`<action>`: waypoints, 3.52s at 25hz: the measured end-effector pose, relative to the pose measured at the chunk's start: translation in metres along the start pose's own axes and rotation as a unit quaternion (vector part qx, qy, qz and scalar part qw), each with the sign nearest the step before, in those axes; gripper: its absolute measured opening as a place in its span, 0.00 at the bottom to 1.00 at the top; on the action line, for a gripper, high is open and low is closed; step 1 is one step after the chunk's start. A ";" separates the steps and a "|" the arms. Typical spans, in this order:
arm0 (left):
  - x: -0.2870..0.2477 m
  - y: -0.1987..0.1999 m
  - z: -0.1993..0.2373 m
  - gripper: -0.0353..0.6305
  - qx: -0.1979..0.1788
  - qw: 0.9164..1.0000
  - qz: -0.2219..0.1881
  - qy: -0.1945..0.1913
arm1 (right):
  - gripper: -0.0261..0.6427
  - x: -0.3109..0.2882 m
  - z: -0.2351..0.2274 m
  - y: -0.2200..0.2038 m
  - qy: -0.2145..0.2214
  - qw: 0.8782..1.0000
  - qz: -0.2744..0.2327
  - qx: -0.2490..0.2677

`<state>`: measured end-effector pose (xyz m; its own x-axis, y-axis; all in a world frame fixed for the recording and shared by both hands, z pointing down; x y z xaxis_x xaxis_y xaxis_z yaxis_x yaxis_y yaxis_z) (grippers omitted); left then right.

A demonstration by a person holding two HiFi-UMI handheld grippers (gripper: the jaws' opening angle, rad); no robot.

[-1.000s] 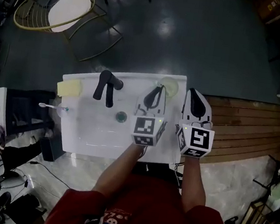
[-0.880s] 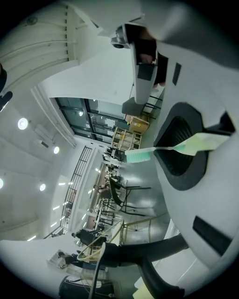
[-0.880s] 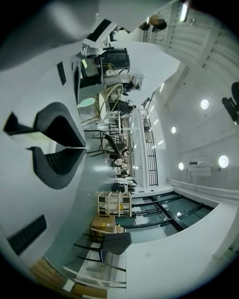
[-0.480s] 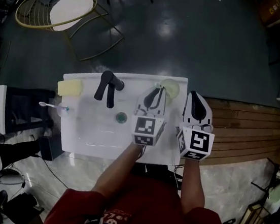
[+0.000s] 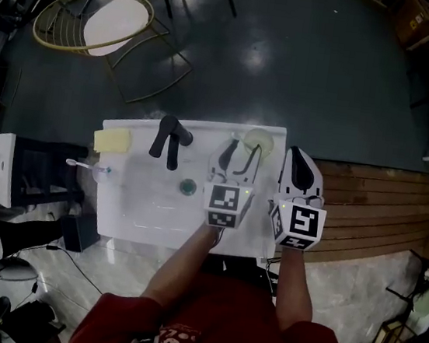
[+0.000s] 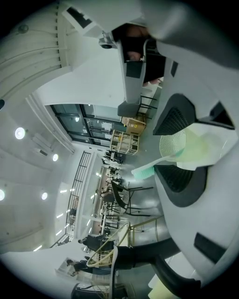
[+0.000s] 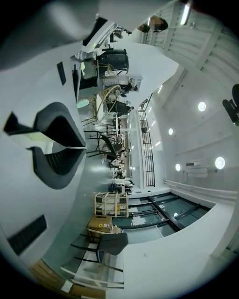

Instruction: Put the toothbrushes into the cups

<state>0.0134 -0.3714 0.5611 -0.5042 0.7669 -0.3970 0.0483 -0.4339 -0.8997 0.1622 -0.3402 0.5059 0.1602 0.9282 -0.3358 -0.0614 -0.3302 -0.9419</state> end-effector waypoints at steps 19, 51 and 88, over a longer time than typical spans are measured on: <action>0.028 0.004 -0.008 0.44 -0.015 1.000 -0.016 0.008 | 0.09 0.022 0.010 0.008 0.010 1.000 -0.024 0.003; 0.105 0.117 -0.024 0.44 -0.059 0.985 -0.155 0.050 | 0.09 0.060 0.011 0.096 0.028 0.988 -0.144 0.039; 0.113 0.126 -0.021 0.10 -0.040 0.981 -0.180 0.055 | 0.09 0.062 0.020 0.103 0.027 0.987 -0.146 0.067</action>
<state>-0.0194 -0.3297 0.3995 -0.4047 0.9121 -0.0648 -0.0465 -0.0913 -0.9947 0.1462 -0.3129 0.3878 0.2432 0.9684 -0.0543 -0.1348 -0.0217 -0.9906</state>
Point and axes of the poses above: the fingertips, and each gripper's own axes: x backward along the fingers, z to its left, y out of its top, the point moved 9 cm from there along x, backward along the fingers, and after that the axes turned 6 degrees about z, right-handed, at the moved point
